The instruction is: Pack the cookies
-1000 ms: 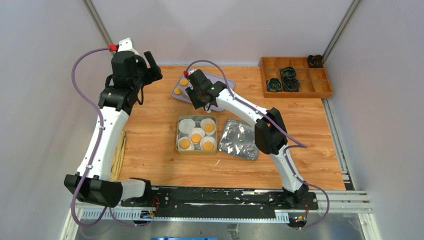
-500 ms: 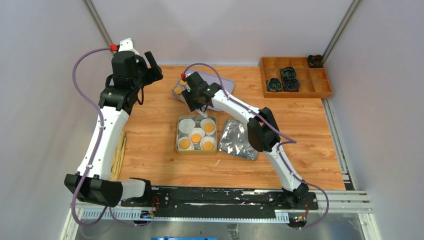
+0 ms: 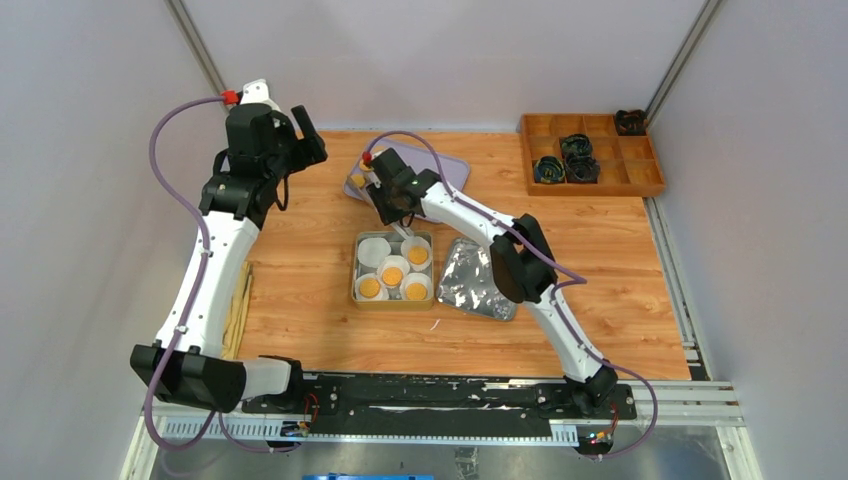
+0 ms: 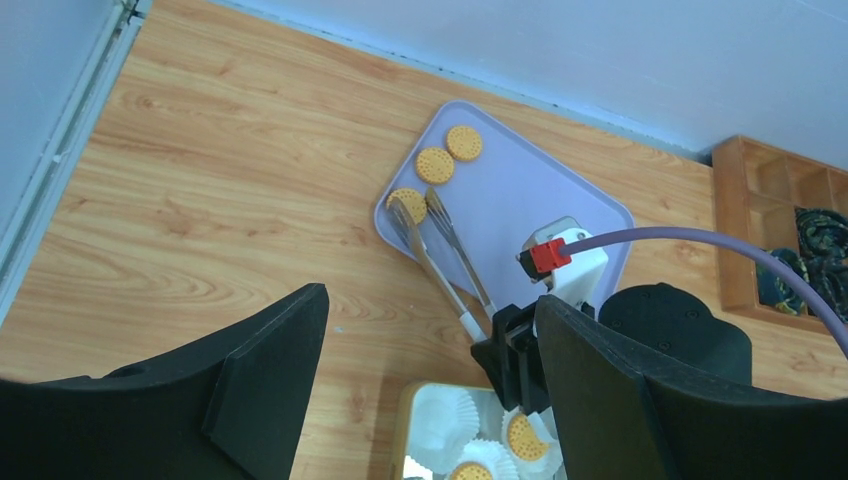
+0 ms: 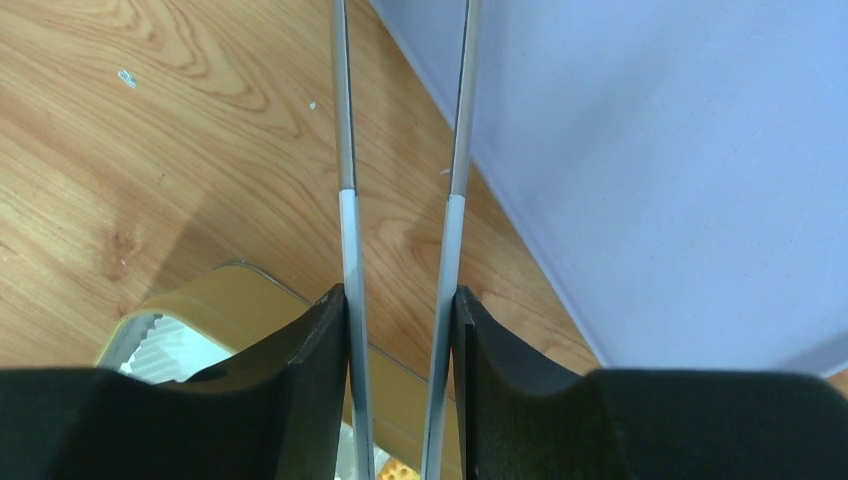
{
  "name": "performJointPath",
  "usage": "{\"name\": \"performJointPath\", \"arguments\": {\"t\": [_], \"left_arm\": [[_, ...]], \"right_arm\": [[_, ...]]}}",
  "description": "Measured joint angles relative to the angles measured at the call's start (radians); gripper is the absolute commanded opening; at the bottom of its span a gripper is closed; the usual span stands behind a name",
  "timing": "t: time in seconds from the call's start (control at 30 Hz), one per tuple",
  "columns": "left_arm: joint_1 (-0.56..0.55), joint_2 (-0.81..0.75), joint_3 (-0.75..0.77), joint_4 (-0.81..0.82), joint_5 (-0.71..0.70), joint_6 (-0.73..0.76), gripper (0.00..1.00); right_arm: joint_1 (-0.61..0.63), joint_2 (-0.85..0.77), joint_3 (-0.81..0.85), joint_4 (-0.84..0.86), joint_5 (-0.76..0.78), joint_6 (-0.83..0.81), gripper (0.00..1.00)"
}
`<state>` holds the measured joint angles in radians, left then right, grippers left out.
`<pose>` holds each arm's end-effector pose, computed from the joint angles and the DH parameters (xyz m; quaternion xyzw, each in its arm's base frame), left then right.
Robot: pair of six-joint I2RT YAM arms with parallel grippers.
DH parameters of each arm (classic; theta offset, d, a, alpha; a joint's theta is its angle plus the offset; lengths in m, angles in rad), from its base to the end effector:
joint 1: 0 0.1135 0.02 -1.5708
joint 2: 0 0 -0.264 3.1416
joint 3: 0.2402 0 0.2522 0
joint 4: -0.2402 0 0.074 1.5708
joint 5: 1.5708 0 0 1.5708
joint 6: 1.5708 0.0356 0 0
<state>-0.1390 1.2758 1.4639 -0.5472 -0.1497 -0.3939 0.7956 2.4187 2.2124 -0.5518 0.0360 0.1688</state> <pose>0.2730 -0.0328 0.4325 -0.1464 0.8077 -0.0902 0.5640 0.3856 0.3917 0.2214 -0.2764 0.8759 0.1686 0.3578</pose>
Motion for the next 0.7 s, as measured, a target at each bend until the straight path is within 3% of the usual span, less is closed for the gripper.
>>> {"name": "performJointPath", "arguments": {"t": [0.2, 0.57, 0.7], "left_arm": [[0.000, 0.002, -0.004, 0.000, 0.010, -0.001, 0.81], [0.002, 0.002, -0.026, 0.026, 0.027, -0.023, 0.81], [0.003, 0.004, -0.053, 0.030, 0.043, -0.035, 0.80]], "right_arm": [[-0.003, -0.132, -0.165, 0.035, -0.008, 0.000, 0.06], [0.003, -0.687, -0.607, 0.111, -0.066, 0.006, 0.01], [0.029, -0.802, -0.715, 0.109, -0.071, 0.002, 0.00]]}}
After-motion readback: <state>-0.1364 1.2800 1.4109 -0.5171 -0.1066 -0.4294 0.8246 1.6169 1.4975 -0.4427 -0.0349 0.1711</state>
